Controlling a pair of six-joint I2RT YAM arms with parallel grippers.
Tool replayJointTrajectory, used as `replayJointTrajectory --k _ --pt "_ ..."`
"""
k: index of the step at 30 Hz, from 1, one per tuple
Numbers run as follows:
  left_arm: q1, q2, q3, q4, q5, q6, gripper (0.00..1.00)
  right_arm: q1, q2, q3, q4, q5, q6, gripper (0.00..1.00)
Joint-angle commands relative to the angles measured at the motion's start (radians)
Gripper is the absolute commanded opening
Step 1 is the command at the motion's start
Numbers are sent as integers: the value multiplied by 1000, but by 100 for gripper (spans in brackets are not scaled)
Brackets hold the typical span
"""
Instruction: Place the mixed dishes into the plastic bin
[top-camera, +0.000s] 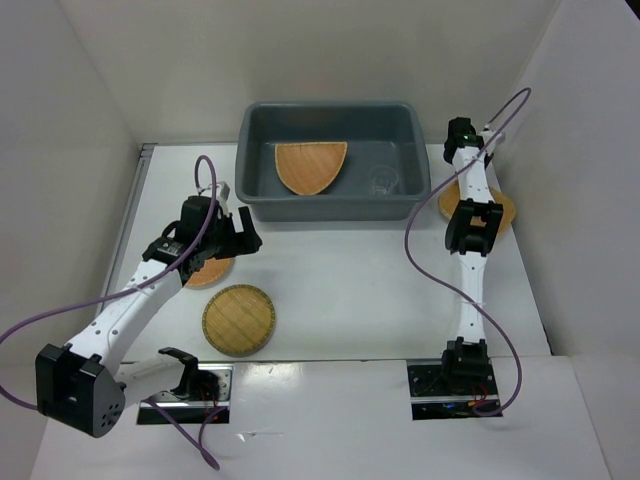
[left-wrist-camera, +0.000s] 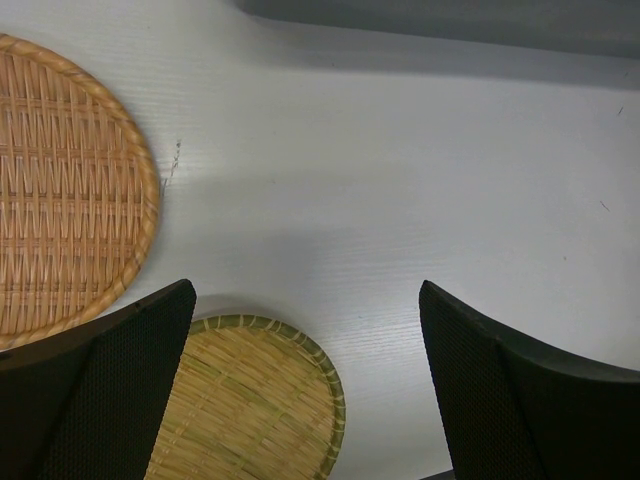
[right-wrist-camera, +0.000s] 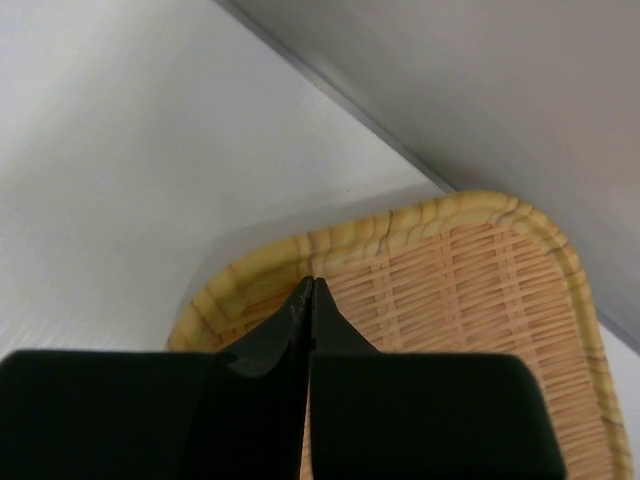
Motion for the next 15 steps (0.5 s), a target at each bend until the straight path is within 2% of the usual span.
replayJointTrajectory --k 1,6,15 --pt "4 -10 6 34 6 -5 99 -6 -36 -77 -85 2 18 0" --pt "4 -30 -3 44 -12 -5 99 -6 -127 -252 -85 2 43 0" --pt "4 -68 -22 44 -23 -5 99 14 -323 -588 11 -44 43 0"
